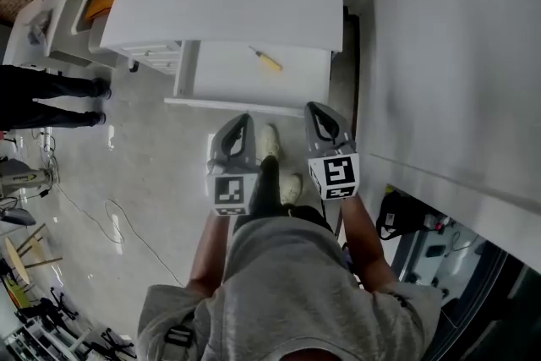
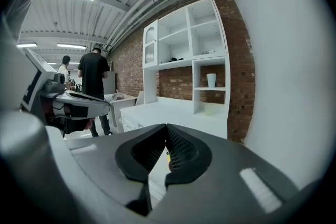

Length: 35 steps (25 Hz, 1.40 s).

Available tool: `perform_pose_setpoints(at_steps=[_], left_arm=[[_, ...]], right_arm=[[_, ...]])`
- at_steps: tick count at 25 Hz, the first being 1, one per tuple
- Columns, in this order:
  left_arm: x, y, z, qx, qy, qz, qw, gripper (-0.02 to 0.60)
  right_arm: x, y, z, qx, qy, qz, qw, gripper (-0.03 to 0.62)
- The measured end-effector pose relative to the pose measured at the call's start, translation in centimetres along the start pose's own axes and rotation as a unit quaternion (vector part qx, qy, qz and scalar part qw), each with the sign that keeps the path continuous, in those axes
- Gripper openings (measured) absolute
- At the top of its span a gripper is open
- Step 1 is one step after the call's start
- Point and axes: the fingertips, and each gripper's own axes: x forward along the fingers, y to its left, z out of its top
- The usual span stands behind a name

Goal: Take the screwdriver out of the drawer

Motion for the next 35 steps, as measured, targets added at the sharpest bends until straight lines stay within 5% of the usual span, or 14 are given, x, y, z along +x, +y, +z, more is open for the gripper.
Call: perform_pose_setpoints(at_steps=[16,32,35], left_arm=[[13.7,9.6,-10.2,-0.047,0.098,-0.005,0.9941,0.012],[20.0,12.7,-16.3,-0.080,0.131,-0.006,0.9882,0.012],[20.2,13.0,-16.9,-0.082,0.135,-0.007,0.9874,0.012]], right_arm=[[19.1,-1.9,-8.7,0.018,0.117,0.047,0.992,0.003],[27.6,-2.9,-15.8,-0.003,0.203,0.074,0.976,0.005],[28.9,-2.7,-16.9,-0.014,0.225,0.088,0.970,0.057]])
